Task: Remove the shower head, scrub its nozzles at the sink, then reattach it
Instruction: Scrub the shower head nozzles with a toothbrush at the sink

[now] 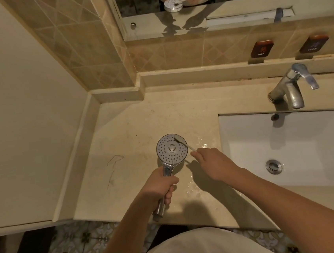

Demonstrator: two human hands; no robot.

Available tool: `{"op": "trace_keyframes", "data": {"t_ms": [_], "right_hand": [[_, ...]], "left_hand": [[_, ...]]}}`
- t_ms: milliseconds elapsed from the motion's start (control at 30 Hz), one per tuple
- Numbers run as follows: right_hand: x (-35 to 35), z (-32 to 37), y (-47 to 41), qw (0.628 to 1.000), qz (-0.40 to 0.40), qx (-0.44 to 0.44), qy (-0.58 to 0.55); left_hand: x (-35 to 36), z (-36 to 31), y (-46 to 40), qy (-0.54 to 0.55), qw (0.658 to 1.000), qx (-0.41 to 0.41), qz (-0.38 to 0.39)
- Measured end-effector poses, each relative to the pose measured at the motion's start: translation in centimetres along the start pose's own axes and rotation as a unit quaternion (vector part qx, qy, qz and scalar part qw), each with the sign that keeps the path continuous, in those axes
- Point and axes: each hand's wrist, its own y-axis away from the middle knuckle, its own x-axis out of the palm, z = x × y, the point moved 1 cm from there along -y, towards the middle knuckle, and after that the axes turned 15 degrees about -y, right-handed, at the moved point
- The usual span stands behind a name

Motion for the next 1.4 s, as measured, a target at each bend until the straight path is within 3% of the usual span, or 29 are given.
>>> {"op": "trace_keyframes", "data": {"t_ms": [200, 367, 533, 733, 1067, 1400], "right_hand": [[1.5, -0.5, 0.9, 0.994, 0.011, 0.037, -0.101], [0.7, -0.3, 0.9, 0.994, -0.018, 0.045, -0.098], [0.6, -0.5, 1.5, 0.998, 0.021, 0.034, -0.051], [-0.9, 0.3, 0.6, 0.998, -0.02, 0.052, -0.001], [-3.2, 2.0, -0.8, 0.991, -0.125, 0.004, -0.04], [-4.6, 3.6, -2.0, 0.991, -0.136, -0.01, 0.012]], "left_hand": [[0.8, 0.2, 0.1, 0.077, 0.997, -0.016, 0.018], [0.8, 0.2, 0.0, 0.086, 0.996, -0.015, 0.011], [0.6, -0.1, -0.1, 0.087, 0.996, -0.007, 0.013], [0.5, -2.0, 0.1, 0.103, 0.995, 0.018, -0.006], [-0.3, -5.4, -0.5, 0.115, 0.991, 0.048, -0.045], [-0.6, -7.3, -0.9, 0.105, 0.991, 0.056, -0.054]]}}
